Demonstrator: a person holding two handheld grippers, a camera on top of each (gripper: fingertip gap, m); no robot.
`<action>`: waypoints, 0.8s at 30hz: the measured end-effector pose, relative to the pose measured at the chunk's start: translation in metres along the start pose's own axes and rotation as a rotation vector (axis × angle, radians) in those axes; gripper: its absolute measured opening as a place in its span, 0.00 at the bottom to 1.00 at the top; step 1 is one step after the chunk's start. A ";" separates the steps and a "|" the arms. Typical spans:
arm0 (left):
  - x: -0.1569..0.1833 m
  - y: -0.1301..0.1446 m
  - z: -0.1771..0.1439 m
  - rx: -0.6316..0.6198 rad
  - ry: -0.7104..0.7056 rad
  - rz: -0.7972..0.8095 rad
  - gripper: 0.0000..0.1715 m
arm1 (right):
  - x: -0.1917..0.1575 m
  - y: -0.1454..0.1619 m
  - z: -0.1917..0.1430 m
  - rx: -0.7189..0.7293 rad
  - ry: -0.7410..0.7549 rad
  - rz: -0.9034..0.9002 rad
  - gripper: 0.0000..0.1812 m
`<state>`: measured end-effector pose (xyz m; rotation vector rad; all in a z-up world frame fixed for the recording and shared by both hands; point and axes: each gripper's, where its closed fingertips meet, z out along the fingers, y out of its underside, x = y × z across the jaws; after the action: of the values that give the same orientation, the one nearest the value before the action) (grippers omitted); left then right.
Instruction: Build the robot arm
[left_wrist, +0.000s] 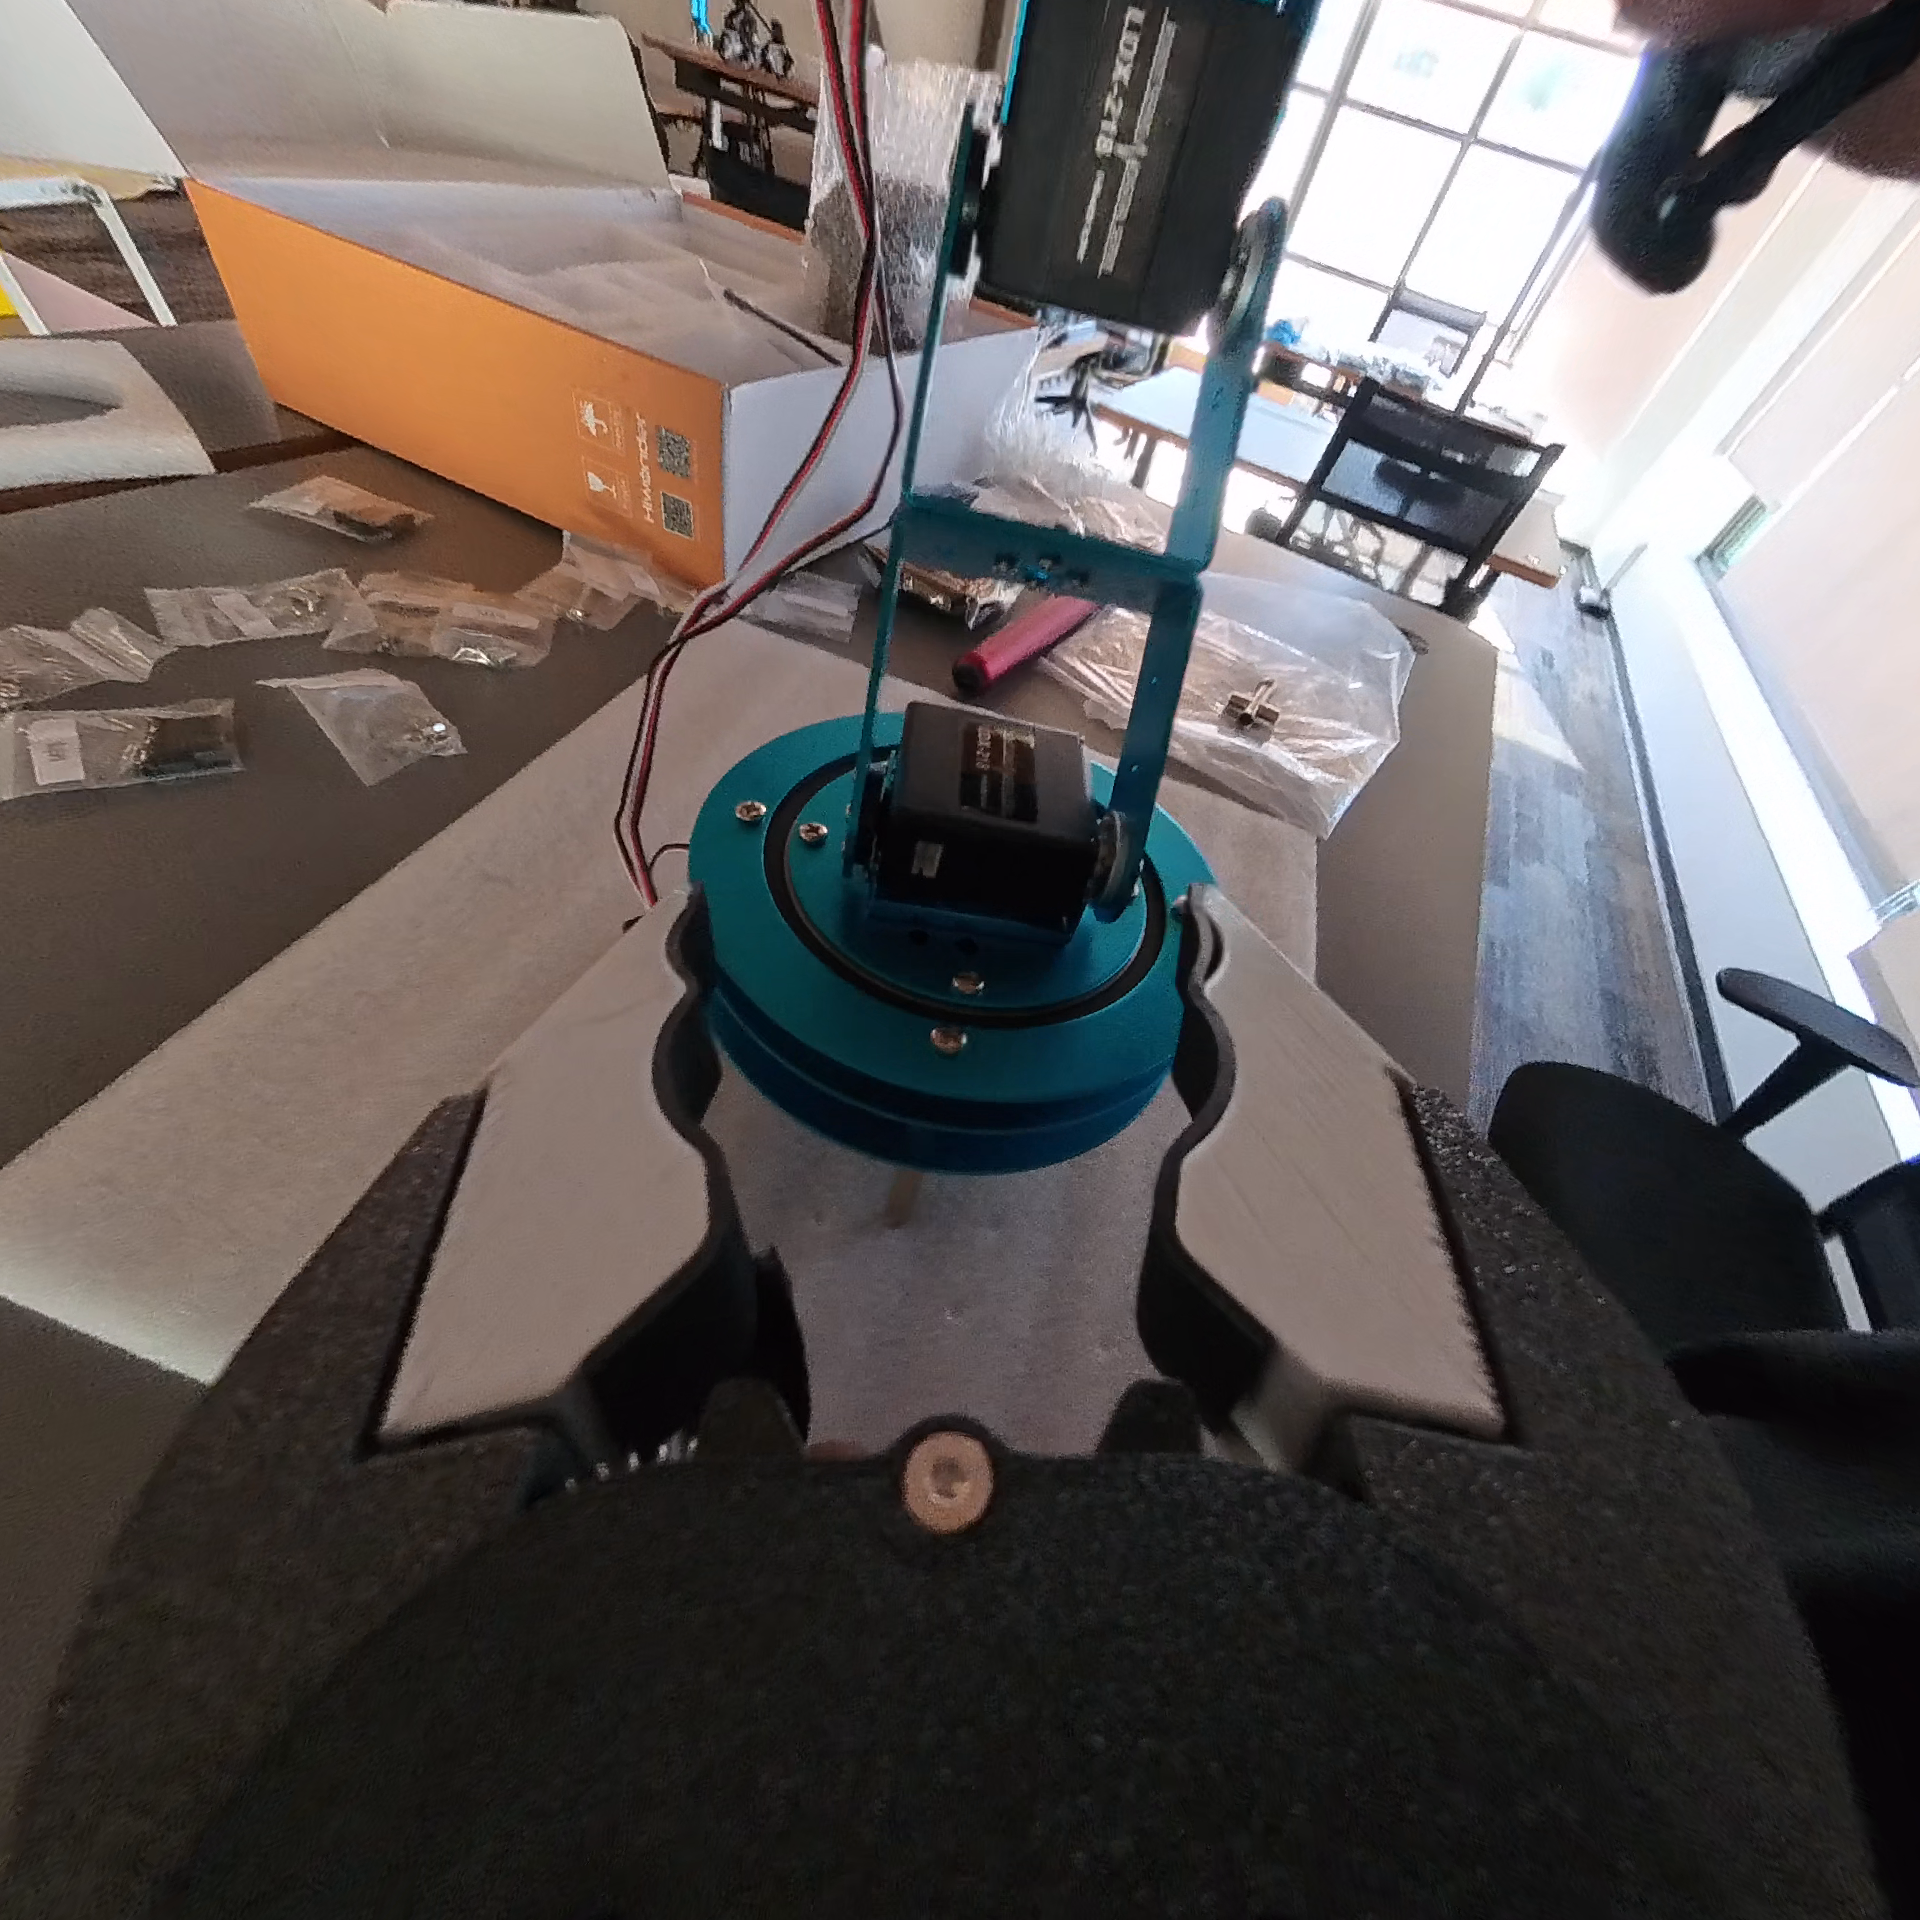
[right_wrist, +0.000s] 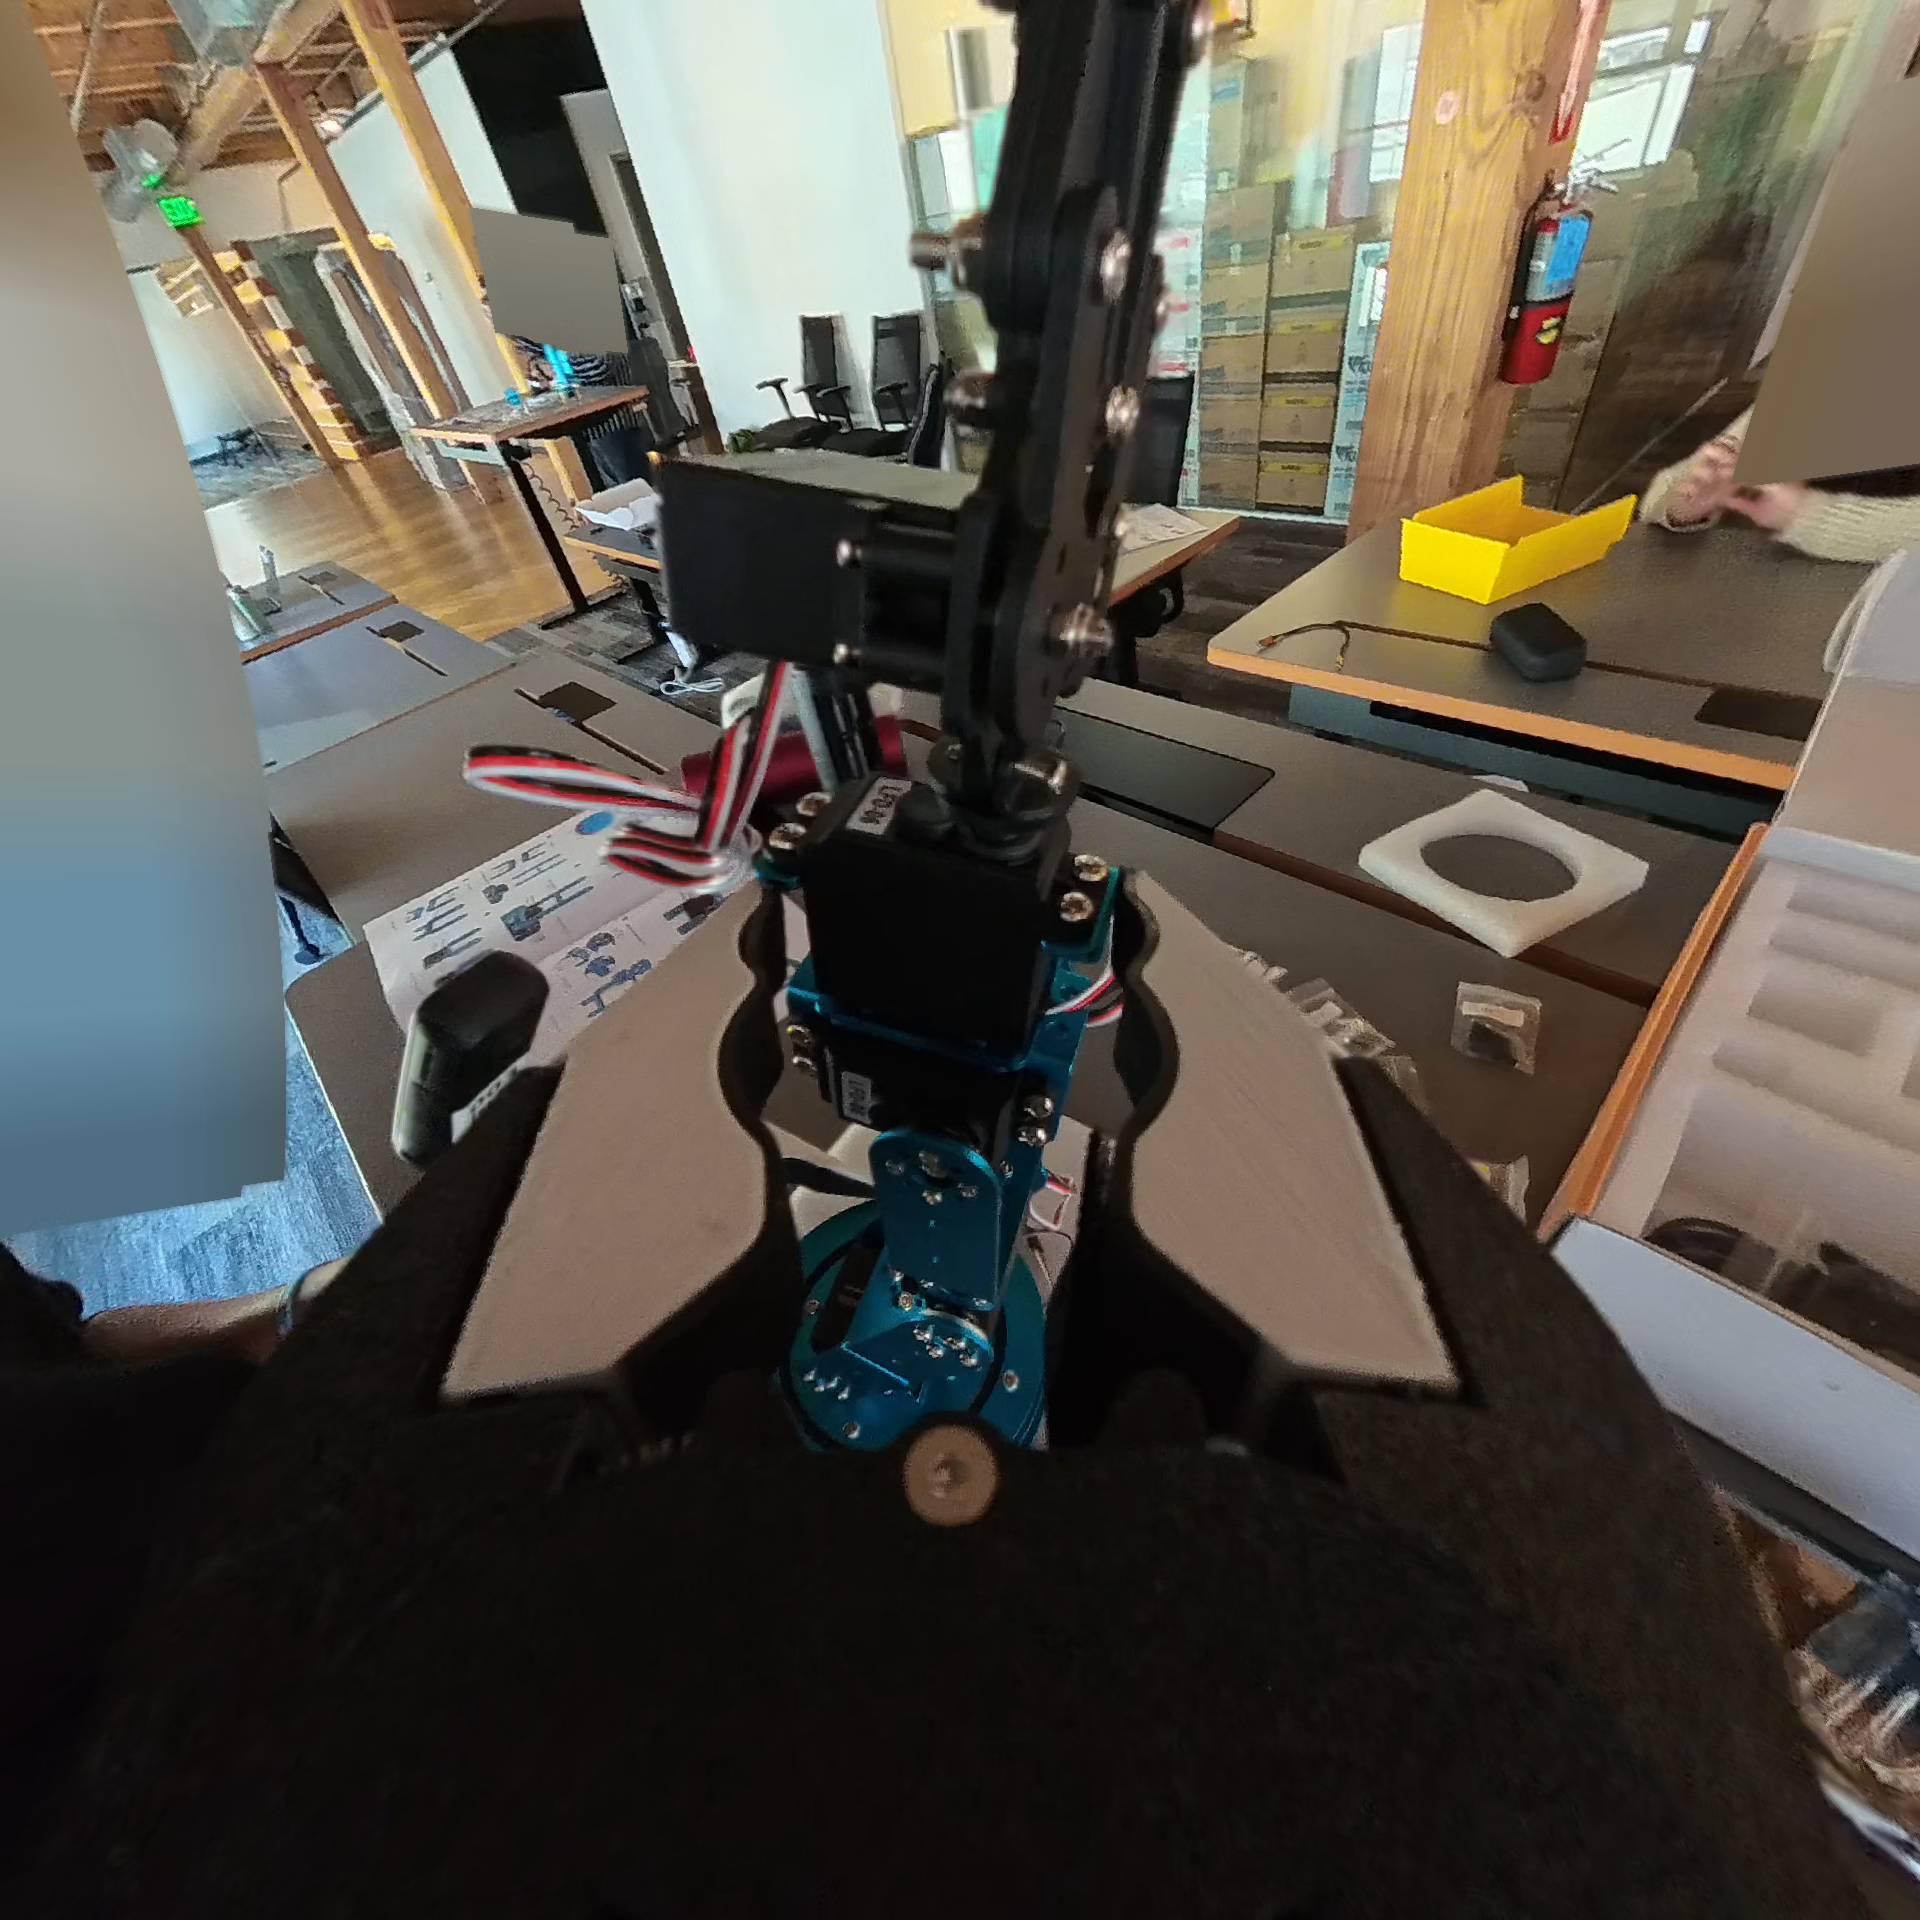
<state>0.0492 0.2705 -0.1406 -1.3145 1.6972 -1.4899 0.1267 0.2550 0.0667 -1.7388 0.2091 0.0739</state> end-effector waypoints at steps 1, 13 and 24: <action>0.002 -0.003 -0.002 0.014 0.001 -0.008 0.52 | -0.002 -0.001 0.000 0.008 -0.018 -0.006 0.35; 0.031 -0.172 -0.026 0.418 0.130 0.115 0.51 | -0.012 -0.005 -0.008 0.066 -0.293 0.025 0.34; 0.050 -0.234 0.007 0.499 0.131 0.197 0.37 | -0.017 -0.030 -0.017 0.241 -0.598 0.114 0.19</action>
<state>0.1111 0.2406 0.0884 -0.7806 1.3558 -1.7588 0.1146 0.2454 0.1021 -1.3950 -0.1199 0.6176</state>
